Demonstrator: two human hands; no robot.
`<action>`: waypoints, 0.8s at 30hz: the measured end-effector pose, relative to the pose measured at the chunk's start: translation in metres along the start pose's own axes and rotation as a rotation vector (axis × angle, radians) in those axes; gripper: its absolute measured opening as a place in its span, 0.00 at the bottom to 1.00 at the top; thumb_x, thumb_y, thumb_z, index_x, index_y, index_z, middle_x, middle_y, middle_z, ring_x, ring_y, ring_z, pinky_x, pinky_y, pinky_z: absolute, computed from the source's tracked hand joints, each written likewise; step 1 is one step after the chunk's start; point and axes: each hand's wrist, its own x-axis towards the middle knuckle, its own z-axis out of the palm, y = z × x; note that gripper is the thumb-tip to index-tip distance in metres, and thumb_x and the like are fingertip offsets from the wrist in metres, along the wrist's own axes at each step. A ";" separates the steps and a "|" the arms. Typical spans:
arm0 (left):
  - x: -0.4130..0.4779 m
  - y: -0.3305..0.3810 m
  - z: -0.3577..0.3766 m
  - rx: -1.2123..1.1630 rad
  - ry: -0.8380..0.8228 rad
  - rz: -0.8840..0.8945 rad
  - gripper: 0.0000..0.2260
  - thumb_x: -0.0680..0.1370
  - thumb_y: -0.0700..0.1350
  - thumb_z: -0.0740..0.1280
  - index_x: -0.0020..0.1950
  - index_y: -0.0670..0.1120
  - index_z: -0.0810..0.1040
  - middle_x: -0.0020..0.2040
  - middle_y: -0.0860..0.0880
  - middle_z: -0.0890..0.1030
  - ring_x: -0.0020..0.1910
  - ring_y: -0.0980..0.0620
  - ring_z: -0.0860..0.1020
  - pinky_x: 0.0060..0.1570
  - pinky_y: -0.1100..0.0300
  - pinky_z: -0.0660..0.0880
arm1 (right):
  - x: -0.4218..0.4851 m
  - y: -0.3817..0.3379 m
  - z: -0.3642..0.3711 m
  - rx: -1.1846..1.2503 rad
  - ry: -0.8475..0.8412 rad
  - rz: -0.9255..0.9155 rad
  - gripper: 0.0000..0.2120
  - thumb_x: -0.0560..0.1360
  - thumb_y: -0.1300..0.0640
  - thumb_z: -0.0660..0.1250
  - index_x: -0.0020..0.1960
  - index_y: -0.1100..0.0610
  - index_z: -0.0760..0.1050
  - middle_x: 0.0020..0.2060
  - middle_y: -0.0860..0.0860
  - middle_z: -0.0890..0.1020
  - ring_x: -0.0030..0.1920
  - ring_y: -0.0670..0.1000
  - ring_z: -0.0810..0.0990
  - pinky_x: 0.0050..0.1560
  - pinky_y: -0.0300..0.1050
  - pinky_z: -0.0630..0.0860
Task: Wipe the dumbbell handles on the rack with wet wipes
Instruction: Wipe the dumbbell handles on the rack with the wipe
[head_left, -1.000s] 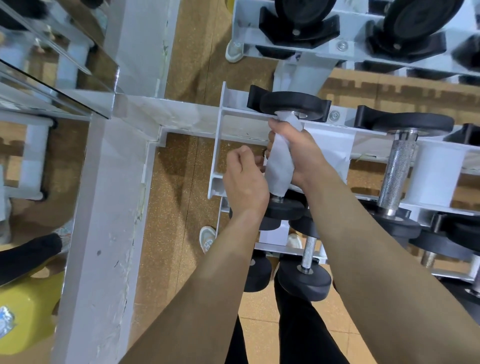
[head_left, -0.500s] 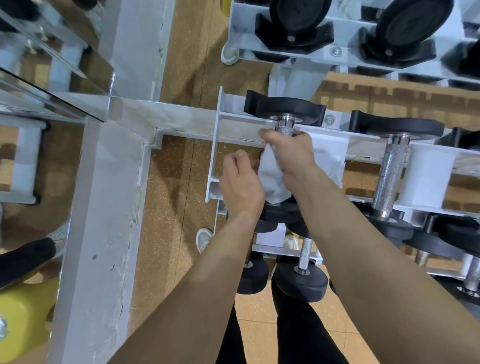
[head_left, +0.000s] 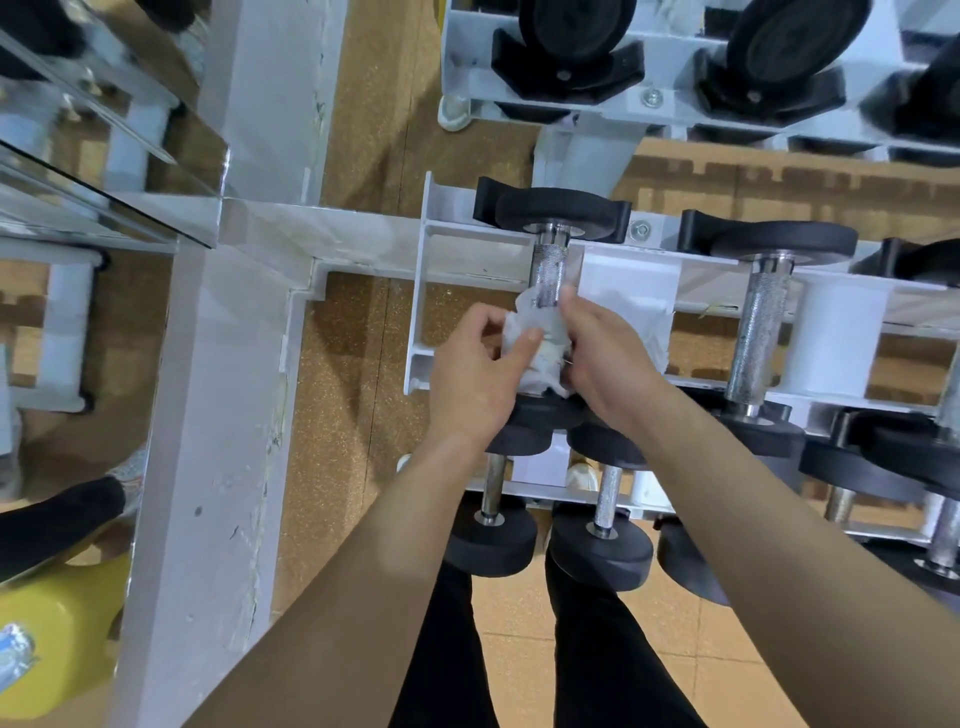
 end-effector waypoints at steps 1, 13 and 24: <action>0.001 0.001 -0.001 0.044 0.020 0.014 0.07 0.78 0.50 0.73 0.49 0.49 0.78 0.45 0.56 0.82 0.46 0.58 0.81 0.52 0.52 0.80 | -0.002 -0.002 -0.003 0.059 0.033 0.032 0.09 0.82 0.57 0.61 0.49 0.59 0.77 0.47 0.59 0.84 0.48 0.59 0.84 0.45 0.49 0.78; 0.054 0.024 -0.001 -0.107 0.215 -0.049 0.06 0.80 0.47 0.71 0.53 0.48 0.76 0.43 0.51 0.82 0.39 0.59 0.78 0.43 0.64 0.74 | -0.017 -0.027 -0.010 0.042 0.157 -0.261 0.11 0.75 0.73 0.66 0.46 0.57 0.78 0.28 0.42 0.79 0.33 0.45 0.78 0.47 0.56 0.79; 0.024 0.047 0.030 0.010 0.056 -0.165 0.17 0.84 0.56 0.58 0.65 0.46 0.74 0.55 0.52 0.78 0.53 0.53 0.76 0.54 0.56 0.71 | 0.000 -0.010 -0.008 0.057 0.514 -0.164 0.10 0.78 0.59 0.64 0.53 0.45 0.71 0.45 0.45 0.78 0.48 0.51 0.81 0.60 0.57 0.80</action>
